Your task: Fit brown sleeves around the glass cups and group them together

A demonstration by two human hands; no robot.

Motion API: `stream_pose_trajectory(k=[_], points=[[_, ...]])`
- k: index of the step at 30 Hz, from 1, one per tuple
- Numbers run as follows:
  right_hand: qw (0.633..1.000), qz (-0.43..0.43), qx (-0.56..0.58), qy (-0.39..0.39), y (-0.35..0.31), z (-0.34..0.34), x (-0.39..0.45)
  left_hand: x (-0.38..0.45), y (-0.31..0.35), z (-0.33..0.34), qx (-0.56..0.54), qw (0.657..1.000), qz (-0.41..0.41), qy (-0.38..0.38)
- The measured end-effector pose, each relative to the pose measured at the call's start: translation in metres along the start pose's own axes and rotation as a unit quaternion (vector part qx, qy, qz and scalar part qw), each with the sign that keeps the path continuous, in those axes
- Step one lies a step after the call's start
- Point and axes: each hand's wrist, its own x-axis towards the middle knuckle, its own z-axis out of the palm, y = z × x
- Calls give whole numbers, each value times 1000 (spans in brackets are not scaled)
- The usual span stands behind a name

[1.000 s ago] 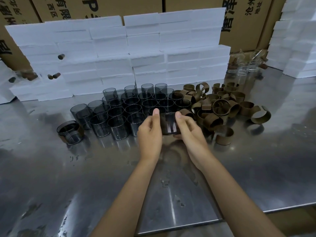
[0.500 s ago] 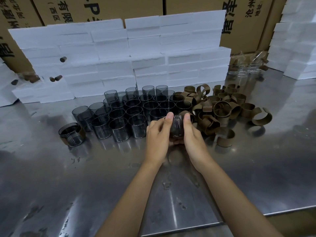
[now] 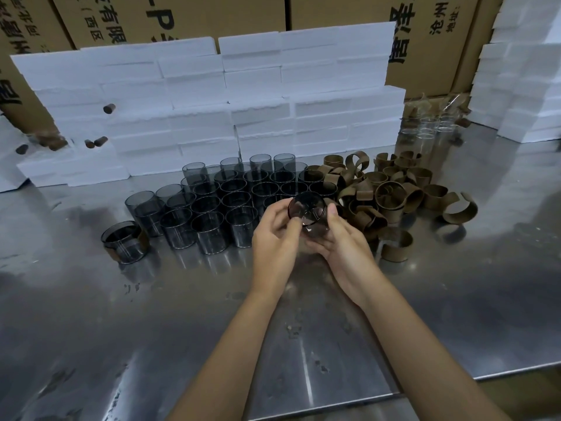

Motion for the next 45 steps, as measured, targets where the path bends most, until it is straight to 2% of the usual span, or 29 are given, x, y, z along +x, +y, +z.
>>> stream_pose_trajectory(k=[3,10,16,19,24,29,31,35,39,42,45], points=[[1000,3,18,-10,1,-4,1,0,1,0,-3,1000,-4,-15],[1000,-7,-19,-17,-2,-4,-4,2,-4,-5,-13,1000,-6,-13],[998,-27,-40,-28,-6,3,-11,8,-4,-10,-120,988,-94,29],[998,-46,-52,-11,-6,7,-11,9,-6,-8,-176,974,-139,11],[983,-96,-155,-2,-4,10,-15,10,-5,-5,-171,972,-162,-7],[975,-124,-182,33,-1,11,-18,6,-3,-6,-200,959,-162,-117],[974,-126,-186,34,-1,10,-19,6,-5,-6,-224,949,-175,-136],[962,-158,-221,28,-1,14,-21,9,-6,-8,-273,928,-231,-109],[931,-187,-297,95,1,14,-23,10,-7,-6,-259,922,-269,-106],[916,-188,-331,129,3,10,-20,8,-3,-5,-244,926,-262,-124],[923,-197,-303,131,5,8,-18,6,-4,-5,-241,935,-234,-117]])
